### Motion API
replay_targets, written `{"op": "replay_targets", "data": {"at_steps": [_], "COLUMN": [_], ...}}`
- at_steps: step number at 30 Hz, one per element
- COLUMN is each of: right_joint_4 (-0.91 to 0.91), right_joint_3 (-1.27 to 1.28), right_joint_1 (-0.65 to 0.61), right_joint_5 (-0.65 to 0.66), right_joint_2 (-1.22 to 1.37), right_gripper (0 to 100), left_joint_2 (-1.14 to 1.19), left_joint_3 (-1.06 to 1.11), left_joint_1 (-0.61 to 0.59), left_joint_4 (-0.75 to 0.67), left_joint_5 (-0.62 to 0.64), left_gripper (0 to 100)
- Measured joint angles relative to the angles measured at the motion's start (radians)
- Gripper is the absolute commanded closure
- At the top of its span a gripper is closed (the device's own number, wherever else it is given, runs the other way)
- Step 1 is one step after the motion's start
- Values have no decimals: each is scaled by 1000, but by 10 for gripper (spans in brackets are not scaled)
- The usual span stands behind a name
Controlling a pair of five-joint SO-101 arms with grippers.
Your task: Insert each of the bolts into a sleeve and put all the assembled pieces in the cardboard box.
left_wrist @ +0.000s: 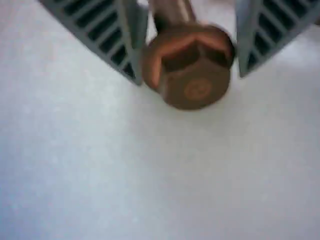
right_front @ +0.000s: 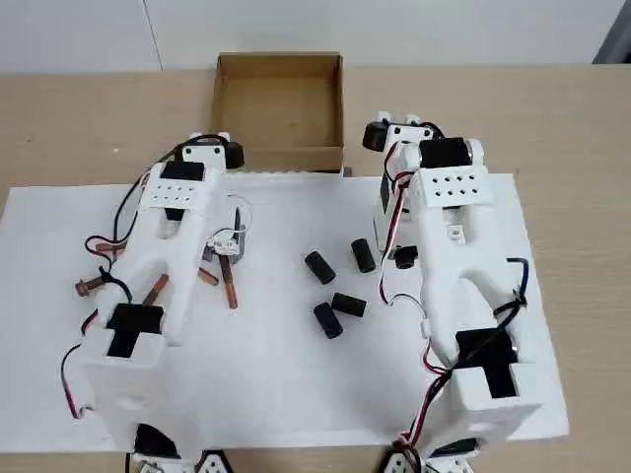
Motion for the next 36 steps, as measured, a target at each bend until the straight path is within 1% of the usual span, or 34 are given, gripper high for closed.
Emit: {"op": "replay_targets", "data": {"at_steps": [13,19,21,36], "right_joint_4": [0,0,0,0], "right_joint_3": [0,0,0,0], "right_joint_1": [3,3,3,3], "right_joint_5": [0,0,0,0], "right_joint_2": [0,0,0,0], "right_gripper": [991,991,991,991], "left_joint_2": [9,9,9,12], "left_joint_3": [-2,-2,-3,-11], "left_joint_1": [-14,-12,-11,-9], "left_joint_4": [0,-5,-3,18], "left_joint_5": [0,0,0,-6], "left_gripper": [887,979,995,995]}}
